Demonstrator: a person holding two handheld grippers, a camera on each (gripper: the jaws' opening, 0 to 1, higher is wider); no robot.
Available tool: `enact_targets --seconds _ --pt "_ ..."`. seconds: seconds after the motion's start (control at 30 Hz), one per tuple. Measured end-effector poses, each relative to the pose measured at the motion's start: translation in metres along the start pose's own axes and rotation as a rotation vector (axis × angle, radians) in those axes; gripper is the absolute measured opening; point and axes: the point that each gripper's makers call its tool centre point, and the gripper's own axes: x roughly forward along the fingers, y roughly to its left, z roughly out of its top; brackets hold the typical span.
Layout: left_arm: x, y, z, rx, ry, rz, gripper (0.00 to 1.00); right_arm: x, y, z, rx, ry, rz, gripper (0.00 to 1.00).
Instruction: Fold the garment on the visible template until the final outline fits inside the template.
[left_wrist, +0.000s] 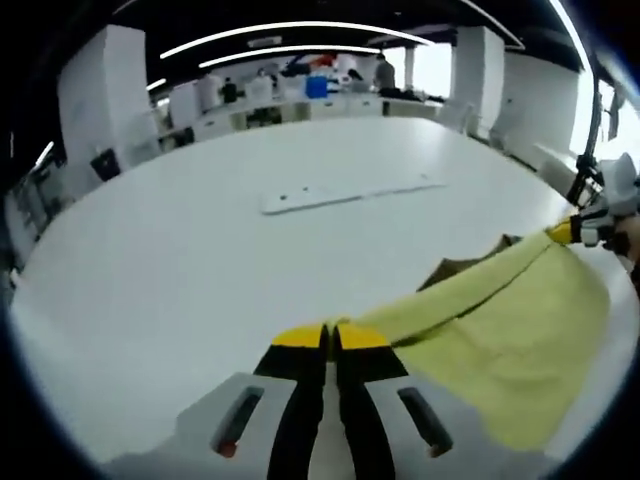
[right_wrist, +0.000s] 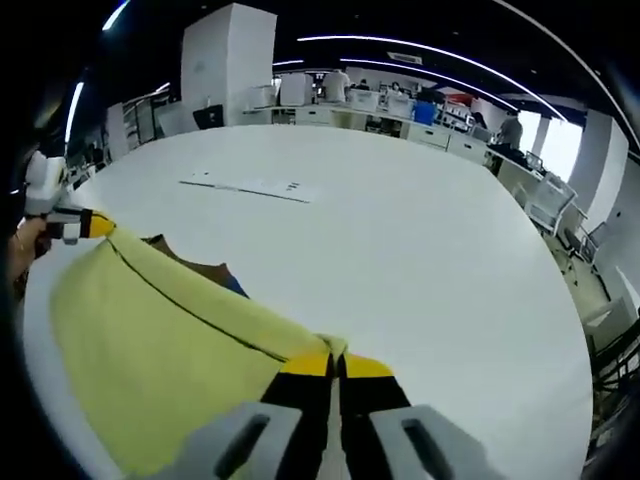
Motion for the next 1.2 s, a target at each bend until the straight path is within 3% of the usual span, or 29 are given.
enact_targets --seconds 0.2,0.43,0.67,0.8,0.87,1.0,1.1,1.2 --pt "0.002 -0.006 -0.003 0.128 0.003 -0.042 0.01 0.002 -0.001 0.0 -0.016 0.008 0.014 0.0" --pt "-0.008 -0.009 -0.011 0.135 -0.007 -0.13 0.06 -0.001 0.0 -0.002 0.002 0.009 0.031 0.01" --pt "-0.024 -0.015 -0.005 0.214 -0.07 -0.204 0.19 -0.008 0.001 0.005 -0.036 -0.015 0.046 0.23" --pt "-0.031 -0.024 -0.002 0.277 -0.095 -0.253 0.24 -0.017 0.005 0.004 -0.092 -0.018 0.049 0.24" --pt "-0.033 -0.022 -0.003 0.301 -0.102 -0.255 0.24 -0.02 0.005 0.003 -0.126 -0.016 0.046 0.27" --pt "-0.024 -0.021 -0.008 0.27 -0.097 -0.286 0.26 -0.016 0.004 -0.001 -0.197 -0.015 0.038 0.26" --pt "-0.015 -0.019 -0.014 0.328 -0.068 -0.256 0.26 -0.013 -0.002 0.002 -0.224 -0.074 0.012 0.22" --pt "-0.007 -0.019 -0.014 0.338 -0.066 -0.246 0.25 -0.005 -0.007 -0.003 -0.218 -0.062 0.016 0.22"
